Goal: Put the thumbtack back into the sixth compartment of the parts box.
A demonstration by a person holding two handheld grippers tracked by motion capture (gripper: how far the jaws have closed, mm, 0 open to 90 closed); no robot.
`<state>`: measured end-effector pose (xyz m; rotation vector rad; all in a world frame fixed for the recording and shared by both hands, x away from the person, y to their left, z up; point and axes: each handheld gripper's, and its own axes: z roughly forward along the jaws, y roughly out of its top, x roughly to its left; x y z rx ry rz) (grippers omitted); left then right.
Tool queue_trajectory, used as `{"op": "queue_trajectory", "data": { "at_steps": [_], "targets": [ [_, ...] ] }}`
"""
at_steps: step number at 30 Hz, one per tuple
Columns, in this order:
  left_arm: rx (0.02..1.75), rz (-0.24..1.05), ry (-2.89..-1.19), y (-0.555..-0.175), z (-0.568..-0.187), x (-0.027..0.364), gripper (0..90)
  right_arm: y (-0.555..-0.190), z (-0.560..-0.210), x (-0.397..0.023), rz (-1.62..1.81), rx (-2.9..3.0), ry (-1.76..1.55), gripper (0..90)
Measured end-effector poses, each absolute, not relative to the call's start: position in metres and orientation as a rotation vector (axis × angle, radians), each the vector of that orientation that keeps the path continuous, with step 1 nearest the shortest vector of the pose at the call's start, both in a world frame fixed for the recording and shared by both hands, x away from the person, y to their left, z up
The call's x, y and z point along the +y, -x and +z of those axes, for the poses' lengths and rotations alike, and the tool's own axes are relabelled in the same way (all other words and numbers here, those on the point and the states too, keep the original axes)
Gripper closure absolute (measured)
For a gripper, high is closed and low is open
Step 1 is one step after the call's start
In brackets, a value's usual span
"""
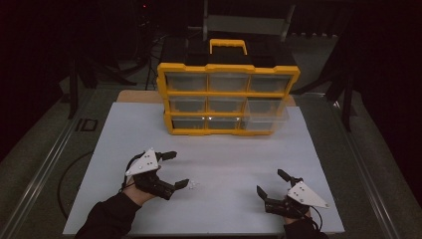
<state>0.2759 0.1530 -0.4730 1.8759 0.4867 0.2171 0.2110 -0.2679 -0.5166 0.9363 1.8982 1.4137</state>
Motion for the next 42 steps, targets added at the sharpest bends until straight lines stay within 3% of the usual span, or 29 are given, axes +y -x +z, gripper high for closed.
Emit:
{"op": "queue_trajectory", "data": {
  "at_steps": [5,6,14,28,42],
  "targets": [
    [0.506,0.153,-1.928,-0.284,-0.485,0.147,10.0,-0.211,-0.517,-0.268,1.413,1.898,-0.943,9.6],
    [0.497,0.134,-1.936,-0.284,-0.486,0.147,17.3,-0.211,-0.517,-0.269,1.412,1.899,-0.942,9.6],
    [0.522,0.134,-2.026,-0.289,-0.498,0.137,17.9,-0.211,-0.517,-0.269,1.416,1.902,-0.941,9.6],
    [0.542,0.053,-2.147,-0.305,-0.524,0.132,49.7,-0.211,-0.518,-0.269,1.418,1.916,-0.940,9.6],
    [0.555,0.022,-2.242,-0.314,-0.538,0.124,73.0,-0.211,-0.519,-0.268,1.418,1.924,-0.934,9.7]
  ]
}}
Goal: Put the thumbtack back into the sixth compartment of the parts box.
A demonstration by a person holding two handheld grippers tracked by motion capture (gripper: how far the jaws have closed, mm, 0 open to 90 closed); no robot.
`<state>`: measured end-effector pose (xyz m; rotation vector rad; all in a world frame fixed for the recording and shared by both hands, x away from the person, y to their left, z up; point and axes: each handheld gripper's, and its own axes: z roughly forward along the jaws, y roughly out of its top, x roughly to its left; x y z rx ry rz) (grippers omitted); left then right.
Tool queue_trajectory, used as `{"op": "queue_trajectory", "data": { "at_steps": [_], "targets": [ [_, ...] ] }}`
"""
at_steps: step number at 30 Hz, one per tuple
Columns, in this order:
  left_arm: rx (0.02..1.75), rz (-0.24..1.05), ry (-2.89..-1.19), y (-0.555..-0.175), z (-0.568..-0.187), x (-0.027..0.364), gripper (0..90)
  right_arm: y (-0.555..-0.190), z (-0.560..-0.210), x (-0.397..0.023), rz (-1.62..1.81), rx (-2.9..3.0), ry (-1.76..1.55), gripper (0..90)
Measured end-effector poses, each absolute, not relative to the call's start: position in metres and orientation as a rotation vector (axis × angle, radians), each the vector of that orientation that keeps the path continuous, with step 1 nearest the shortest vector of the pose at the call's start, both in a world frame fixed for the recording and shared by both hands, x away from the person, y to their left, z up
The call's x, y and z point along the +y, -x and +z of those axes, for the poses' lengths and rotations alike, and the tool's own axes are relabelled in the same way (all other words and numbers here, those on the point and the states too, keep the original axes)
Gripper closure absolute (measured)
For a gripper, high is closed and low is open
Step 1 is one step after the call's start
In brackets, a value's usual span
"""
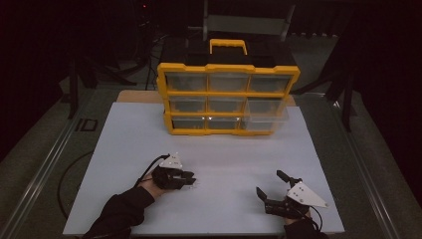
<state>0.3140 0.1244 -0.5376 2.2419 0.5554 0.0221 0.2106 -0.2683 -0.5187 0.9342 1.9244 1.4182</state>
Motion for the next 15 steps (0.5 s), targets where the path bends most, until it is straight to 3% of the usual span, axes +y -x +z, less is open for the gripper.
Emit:
{"op": "queue_trajectory", "data": {
  "at_steps": [8,15],
  "targets": [
    [0.539,0.061,-2.285,-0.3135,-0.5359,0.1216,82.8,-0.2107,-0.5190,-0.2686,1.418,1.926,-0.933,9.6],
    [0.538,0.057,-2.322,-0.3147,-0.5326,0.1182,84.4,-0.2105,-0.5190,-0.2682,1.418,1.928,-0.937,9.7]
  ]
}}
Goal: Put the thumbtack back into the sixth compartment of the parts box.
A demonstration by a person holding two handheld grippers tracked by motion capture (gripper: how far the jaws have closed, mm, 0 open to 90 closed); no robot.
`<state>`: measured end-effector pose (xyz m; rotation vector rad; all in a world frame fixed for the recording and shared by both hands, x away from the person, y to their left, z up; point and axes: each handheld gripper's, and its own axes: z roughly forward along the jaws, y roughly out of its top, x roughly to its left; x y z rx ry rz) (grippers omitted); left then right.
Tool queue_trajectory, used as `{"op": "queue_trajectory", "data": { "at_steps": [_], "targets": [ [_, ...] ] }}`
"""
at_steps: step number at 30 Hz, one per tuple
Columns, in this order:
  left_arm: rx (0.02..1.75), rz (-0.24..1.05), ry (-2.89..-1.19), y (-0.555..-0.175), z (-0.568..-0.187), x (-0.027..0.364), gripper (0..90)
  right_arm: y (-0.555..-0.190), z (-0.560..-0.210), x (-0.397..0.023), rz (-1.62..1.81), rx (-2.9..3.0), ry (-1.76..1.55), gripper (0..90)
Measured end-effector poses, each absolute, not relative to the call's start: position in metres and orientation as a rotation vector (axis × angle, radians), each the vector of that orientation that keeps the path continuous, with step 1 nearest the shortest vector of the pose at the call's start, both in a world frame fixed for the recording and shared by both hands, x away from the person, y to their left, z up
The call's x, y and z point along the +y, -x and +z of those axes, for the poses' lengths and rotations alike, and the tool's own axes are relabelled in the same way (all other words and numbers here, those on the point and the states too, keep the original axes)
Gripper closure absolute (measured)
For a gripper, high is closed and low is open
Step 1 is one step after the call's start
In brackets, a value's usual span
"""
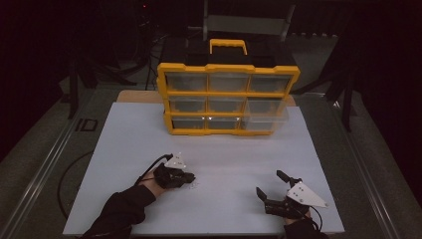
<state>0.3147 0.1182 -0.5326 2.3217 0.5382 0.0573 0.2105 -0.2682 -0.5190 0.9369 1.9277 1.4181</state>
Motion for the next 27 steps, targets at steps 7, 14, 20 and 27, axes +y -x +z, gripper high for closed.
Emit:
{"op": "queue_trajectory", "data": {
  "at_steps": [7,14,20,27],
  "targets": [
    [0.557,0.070,-2.318,-0.315,-0.532,0.118,84.5,-0.211,-0.519,-0.269,1.419,1.924,-0.933,9.7],
    [0.545,0.072,-2.296,-0.315,-0.518,0.120,84.5,-0.211,-0.519,-0.269,1.418,1.924,-0.936,9.6],
    [0.507,0.072,-2.285,-0.314,-0.500,0.114,84.5,-0.211,-0.520,-0.267,1.407,1.932,-0.934,9.7],
    [0.481,0.067,-2.268,-0.319,-0.476,0.106,84.5,-0.211,-0.520,-0.267,1.406,1.931,-0.936,9.7]
  ]
}}
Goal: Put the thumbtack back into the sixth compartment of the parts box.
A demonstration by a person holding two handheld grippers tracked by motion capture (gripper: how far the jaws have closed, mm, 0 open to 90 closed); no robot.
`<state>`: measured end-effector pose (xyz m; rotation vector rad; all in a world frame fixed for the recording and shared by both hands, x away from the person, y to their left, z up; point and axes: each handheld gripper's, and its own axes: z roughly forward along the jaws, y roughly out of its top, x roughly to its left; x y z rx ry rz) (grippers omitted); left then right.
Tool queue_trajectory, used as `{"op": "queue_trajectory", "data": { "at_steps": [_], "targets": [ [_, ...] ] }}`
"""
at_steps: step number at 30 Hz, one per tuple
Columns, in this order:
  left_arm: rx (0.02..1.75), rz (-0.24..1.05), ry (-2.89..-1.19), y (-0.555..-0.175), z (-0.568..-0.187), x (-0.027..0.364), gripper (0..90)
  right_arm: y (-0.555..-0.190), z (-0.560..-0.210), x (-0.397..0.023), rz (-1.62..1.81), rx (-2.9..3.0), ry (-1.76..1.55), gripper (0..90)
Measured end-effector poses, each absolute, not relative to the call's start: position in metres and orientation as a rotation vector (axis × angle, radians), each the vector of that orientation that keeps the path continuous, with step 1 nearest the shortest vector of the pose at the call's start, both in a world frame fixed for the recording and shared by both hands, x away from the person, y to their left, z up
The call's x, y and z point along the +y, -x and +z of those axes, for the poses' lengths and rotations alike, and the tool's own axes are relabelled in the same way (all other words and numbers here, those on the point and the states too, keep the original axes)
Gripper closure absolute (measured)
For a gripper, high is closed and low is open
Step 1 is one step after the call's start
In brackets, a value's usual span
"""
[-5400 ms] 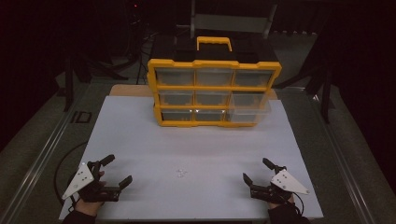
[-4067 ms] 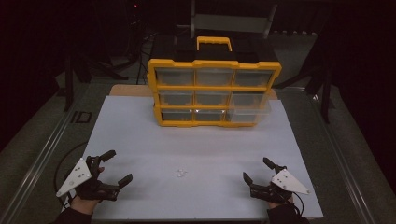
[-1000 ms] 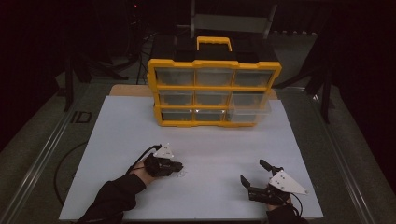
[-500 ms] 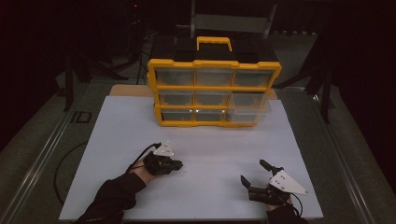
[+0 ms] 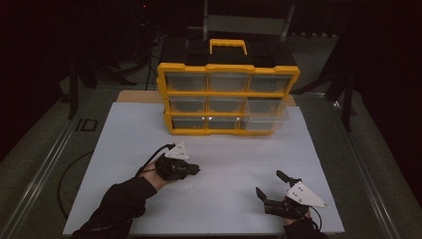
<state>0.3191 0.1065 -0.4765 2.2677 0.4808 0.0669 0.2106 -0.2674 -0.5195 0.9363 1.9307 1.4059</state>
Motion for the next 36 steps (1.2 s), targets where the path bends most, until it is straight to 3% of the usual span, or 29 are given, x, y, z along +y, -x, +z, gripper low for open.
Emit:
{"op": "queue_trajectory", "data": {
  "at_steps": [13,36],
  "targets": [
    [0.414,0.076,-2.220,-0.336,-0.421,0.088,84.4,-0.210,-0.519,-0.269,1.418,1.921,-0.941,9.7],
    [0.322,0.065,-2.170,-0.367,-0.358,0.040,84.4,-0.210,-0.519,-0.269,1.416,1.915,-0.929,9.7]
  ]
}}
